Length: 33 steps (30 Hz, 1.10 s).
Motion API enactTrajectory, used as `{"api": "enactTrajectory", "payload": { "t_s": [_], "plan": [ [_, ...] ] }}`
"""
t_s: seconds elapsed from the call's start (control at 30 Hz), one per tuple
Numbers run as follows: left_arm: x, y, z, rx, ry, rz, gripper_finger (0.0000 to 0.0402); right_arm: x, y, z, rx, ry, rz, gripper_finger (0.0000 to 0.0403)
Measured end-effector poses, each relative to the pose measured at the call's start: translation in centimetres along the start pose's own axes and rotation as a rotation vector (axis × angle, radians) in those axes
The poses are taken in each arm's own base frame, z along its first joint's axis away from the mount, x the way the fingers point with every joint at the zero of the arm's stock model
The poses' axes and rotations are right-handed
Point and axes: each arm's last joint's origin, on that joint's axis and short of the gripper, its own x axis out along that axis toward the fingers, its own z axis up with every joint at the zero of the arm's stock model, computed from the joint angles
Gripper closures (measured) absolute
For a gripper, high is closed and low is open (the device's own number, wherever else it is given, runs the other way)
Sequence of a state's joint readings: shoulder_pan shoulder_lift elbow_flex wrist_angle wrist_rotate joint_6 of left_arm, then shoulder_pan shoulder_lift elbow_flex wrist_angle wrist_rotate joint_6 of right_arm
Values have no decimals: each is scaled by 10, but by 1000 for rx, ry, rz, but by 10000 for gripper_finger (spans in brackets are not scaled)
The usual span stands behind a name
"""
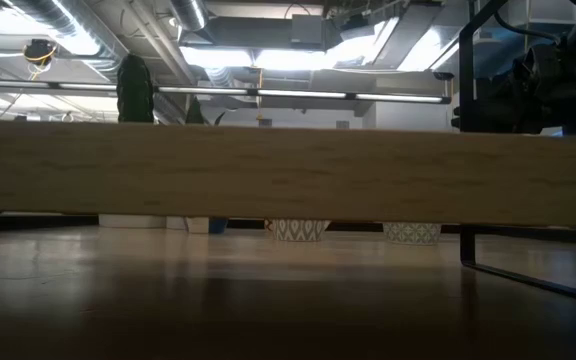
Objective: Place coffee mugs
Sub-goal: Put the yellow patterned mug on the shelf
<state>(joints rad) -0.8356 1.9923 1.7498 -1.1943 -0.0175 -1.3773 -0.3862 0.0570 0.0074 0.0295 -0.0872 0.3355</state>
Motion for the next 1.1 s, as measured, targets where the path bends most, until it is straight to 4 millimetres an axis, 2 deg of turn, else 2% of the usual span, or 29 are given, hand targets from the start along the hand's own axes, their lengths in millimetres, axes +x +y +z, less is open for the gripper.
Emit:
{"api": "enactTrajectory", "payload": {
  "t_s": [0.7,1.1],
  "plan": [
    [6,-1,0,-1,8,-29,385,0,0,0,-2,-1,0,292],
    [4,0,-1,46,11,-31,290,0,0,0,-3,0,0,292]
  ]
}}
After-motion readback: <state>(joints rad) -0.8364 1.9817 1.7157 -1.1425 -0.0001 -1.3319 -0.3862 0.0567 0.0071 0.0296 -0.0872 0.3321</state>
